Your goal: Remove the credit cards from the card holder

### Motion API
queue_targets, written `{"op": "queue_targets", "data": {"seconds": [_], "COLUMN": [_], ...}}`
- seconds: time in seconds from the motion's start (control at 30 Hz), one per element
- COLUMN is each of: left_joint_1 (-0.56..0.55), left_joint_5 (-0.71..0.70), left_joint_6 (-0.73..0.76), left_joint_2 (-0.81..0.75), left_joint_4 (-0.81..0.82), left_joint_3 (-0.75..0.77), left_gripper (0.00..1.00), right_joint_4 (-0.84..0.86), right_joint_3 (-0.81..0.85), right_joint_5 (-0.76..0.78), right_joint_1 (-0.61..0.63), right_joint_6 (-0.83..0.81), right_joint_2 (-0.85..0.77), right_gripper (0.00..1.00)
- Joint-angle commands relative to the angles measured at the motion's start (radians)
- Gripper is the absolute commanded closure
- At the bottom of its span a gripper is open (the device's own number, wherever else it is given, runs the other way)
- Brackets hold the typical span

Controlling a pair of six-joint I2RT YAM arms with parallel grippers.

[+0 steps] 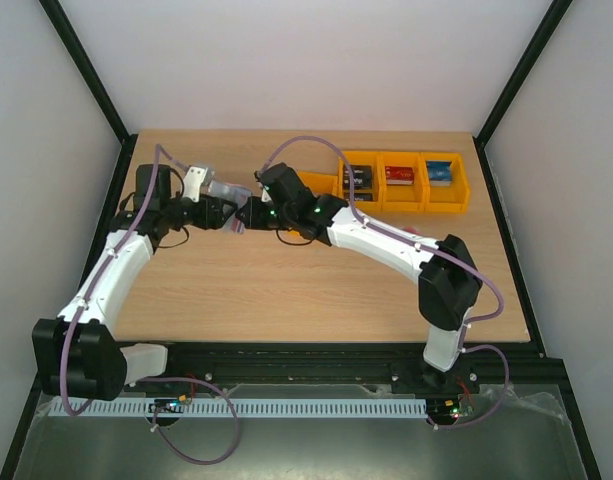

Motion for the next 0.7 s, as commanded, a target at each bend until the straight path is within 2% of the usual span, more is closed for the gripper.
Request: {"op": "queue_targets", "data": {"seconds": [0.0, 0.27, 0.43, 0.53, 0.57, 0.63, 0.67], "left_joint_1": [-0.009, -0.006, 0.009, 0.009, 0.008, 0.008, 0.008], "left_joint_5": [0.153, 0.385, 0.403, 0.483, 0.514, 0.577, 0.604], "left_joint_6": [0.146, 0.214, 0.232, 0.233, 0.234, 0.244, 0.254], "left_joint_2": [-0.033, -0.058, -0.074, -0.074, -0.073, -0.069, -0.066], "left_joint_4": [-0.114, -0.258, -0.323, -0.368, -0.385, -0.418, -0.44], "left_joint_3": [0.027, 0.064, 0.11, 0.139, 0.153, 0.184, 0.203], "left_gripper": [0.33, 0.97, 0.98, 0.98, 0.98, 0.98, 0.98], "right_joint_4": [0.12, 0.154, 0.179, 0.228, 0.243, 0.256, 0.263], "right_joint_3": [-0.034, -0.118, -0.19, -0.25, -0.262, -0.272, -0.276], "right_joint_5": [-0.156, -0.217, -0.24, -0.263, -0.28, -0.293, -0.291], "right_joint_1": [-0.012, -0.031, -0.05, -0.062, -0.062, -0.062, -0.062], "right_joint_6": [-0.043, -0.124, -0.167, -0.184, -0.193, -0.216, -0.224], "right_joint_2": [-0.102, -0.195, -0.269, -0.311, -0.317, -0.321, -0.324], "right_gripper": [0.98, 0.98, 0.98, 0.98, 0.96, 0.83, 0.79]}}
